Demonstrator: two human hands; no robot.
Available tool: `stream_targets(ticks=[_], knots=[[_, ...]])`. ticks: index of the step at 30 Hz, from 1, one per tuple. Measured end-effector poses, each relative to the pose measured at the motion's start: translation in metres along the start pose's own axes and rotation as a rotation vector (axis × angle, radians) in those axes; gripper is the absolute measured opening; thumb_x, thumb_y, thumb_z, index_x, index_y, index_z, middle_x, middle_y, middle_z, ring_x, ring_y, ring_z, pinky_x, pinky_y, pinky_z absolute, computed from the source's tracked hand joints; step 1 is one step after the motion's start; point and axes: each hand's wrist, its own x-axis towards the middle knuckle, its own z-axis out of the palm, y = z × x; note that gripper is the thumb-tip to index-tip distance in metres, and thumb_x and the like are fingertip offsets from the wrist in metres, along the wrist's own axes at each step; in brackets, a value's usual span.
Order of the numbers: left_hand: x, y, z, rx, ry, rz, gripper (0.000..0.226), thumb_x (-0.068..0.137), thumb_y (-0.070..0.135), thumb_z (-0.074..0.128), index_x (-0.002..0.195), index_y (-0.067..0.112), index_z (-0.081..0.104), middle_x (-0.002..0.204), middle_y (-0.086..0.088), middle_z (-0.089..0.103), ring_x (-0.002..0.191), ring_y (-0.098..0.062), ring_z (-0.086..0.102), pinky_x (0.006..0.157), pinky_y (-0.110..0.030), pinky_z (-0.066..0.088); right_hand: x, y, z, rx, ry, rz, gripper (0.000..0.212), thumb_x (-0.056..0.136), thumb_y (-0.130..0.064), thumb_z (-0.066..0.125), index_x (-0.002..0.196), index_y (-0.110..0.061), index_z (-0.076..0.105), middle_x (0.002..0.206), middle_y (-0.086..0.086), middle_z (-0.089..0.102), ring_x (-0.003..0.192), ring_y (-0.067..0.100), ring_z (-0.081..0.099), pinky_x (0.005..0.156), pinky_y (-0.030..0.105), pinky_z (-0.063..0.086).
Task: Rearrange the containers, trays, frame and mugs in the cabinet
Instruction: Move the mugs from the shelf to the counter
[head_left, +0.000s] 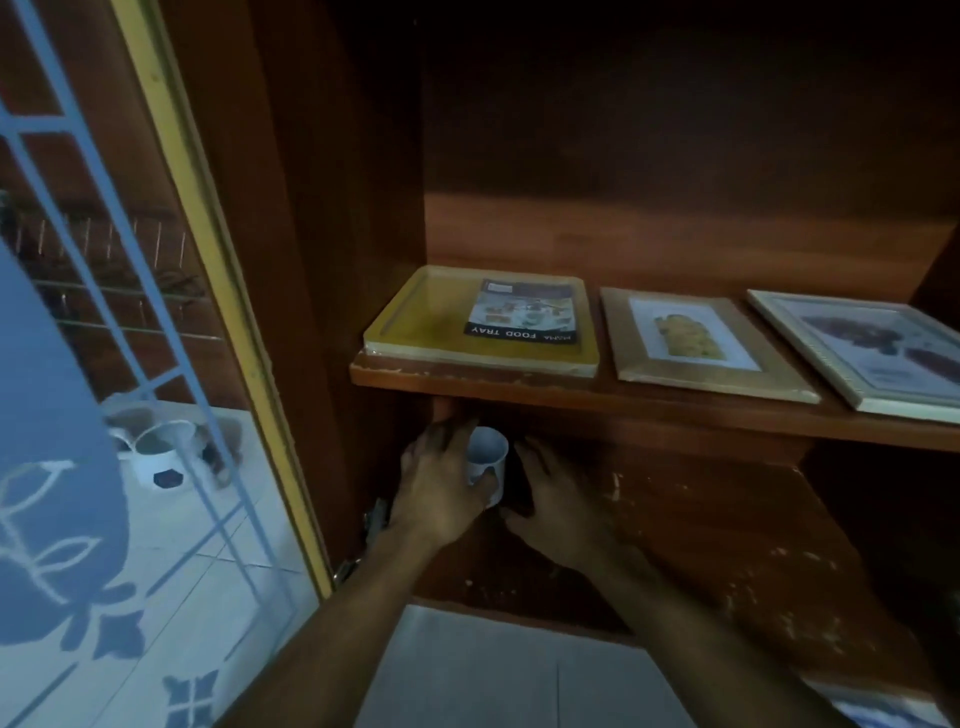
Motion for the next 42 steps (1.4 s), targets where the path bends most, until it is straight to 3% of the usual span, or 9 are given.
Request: stream_targets(ticks=[4, 8, 14, 17, 20, 23, 31, 38, 42], knots=[[0.014, -0.002, 0.006, -0.041, 0.009, -0.025, 0.067, 0.081, 0.036, 0.063, 0.142, 0.016, 0.044, 0.134, -0.009, 0.052, 0.125, -0.029, 0.047, 0.102, -0.044, 0.040, 0.016, 0.011, 0.016, 0.119, -0.003, 0.017, 0.080, 0.077, -0.049, 0.067, 0.145, -0.015, 0.041, 0.144, 0.006, 0.047, 0.128, 0.026, 0.047, 0.103, 0.025, 0.032], [0.024, -0.007, 0.014, -0.018, -0.025, -0.084, 0.061, 0.089, 0.039, 0.061, 0.141, 0.012, 0.043, 0.137, -0.009, 0.049, 0.125, -0.028, 0.047, 0.100, -0.042, 0.043, 0.025, 0.016, 0.029, 0.153, -0.064, 0.061, 0.087, 0.079, -0.050, 0.071, 0.149, -0.018, 0.031, 0.148, 0.003, 0.040, 0.133, 0.022, 0.041, 0.106, 0.033, 0.036], [0.030, -0.011, 0.024, -0.043, -0.044, -0.134, 0.051, 0.093, 0.046, 0.052, 0.131, 0.012, 0.050, 0.129, -0.007, 0.054, 0.113, -0.026, 0.055, 0.087, -0.037, 0.049, 0.033, 0.016, 0.044, 0.254, -0.122, 0.148, 0.090, 0.076, -0.056, 0.073, 0.148, -0.020, 0.033, 0.147, -0.001, 0.043, 0.129, 0.016, 0.045, 0.099, 0.026, 0.038], [0.032, -0.013, 0.027, -0.048, -0.052, -0.147, 0.046, 0.095, 0.045, 0.050, 0.129, 0.015, 0.052, 0.122, -0.007, 0.060, 0.105, -0.025, 0.060, 0.080, -0.034, 0.051, 0.035, 0.015, 0.047, 0.313, -0.129, 0.178, 0.083, 0.076, -0.049, 0.077, 0.144, -0.020, 0.038, 0.142, -0.003, 0.047, 0.125, 0.013, 0.048, 0.088, 0.019, 0.034], [0.031, -0.013, 0.029, -0.066, -0.052, -0.155, 0.042, 0.094, 0.047, 0.049, 0.126, 0.018, 0.052, 0.110, -0.005, 0.065, 0.089, -0.022, 0.063, 0.070, -0.034, 0.053, 0.036, 0.014, 0.049, 0.402, -0.123, 0.177, 0.083, 0.079, -0.043, 0.076, 0.148, -0.023, 0.034, 0.145, -0.006, 0.044, 0.127, 0.011, 0.046, 0.089, 0.015, 0.030], [0.031, -0.014, 0.031, -0.073, -0.047, -0.167, 0.039, 0.094, 0.048, 0.049, 0.118, 0.017, 0.055, 0.105, -0.003, 0.064, 0.086, -0.018, 0.062, 0.071, -0.037, 0.054, 0.036, 0.011, 0.053, 0.465, -0.132, 0.185, 0.080, 0.082, -0.043, 0.074, 0.148, -0.027, 0.033, 0.141, -0.010, 0.047, 0.124, 0.008, 0.049, 0.086, 0.012, 0.034], [0.031, -0.013, 0.031, -0.088, -0.051, -0.142, 0.041, 0.094, 0.046, 0.049, 0.123, 0.016, 0.053, 0.114, -0.003, 0.063, 0.097, -0.020, 0.062, 0.078, -0.037, 0.053, 0.037, 0.014, 0.062, 0.449, -0.122, 0.227, 0.084, 0.077, -0.052, 0.073, 0.146, -0.025, 0.035, 0.136, -0.004, 0.055, 0.114, 0.013, 0.058, 0.092, 0.034, 0.051], [0.027, -0.006, 0.027, -0.091, -0.055, -0.127, 0.044, 0.094, 0.048, 0.049, 0.123, 0.016, 0.053, 0.115, -0.005, 0.062, 0.095, -0.021, 0.062, 0.074, -0.030, 0.049, 0.032, 0.015, 0.055, 0.396, -0.122, 0.218, 0.086, 0.070, -0.066, 0.064, 0.143, -0.029, 0.036, 0.136, -0.007, 0.054, 0.114, 0.011, 0.057, 0.091, 0.035, 0.052], [0.025, 0.001, 0.021, -0.095, -0.045, -0.110, 0.044, 0.094, 0.049, 0.049, 0.125, 0.018, 0.054, 0.120, -0.004, 0.062, 0.101, -0.022, 0.061, 0.079, -0.032, 0.052, 0.027, 0.015, 0.048, 0.366, -0.084, 0.183, 0.089, 0.073, -0.066, 0.064, 0.145, -0.024, 0.034, 0.140, -0.003, 0.050, 0.120, 0.014, 0.054, 0.094, 0.035, 0.050]])
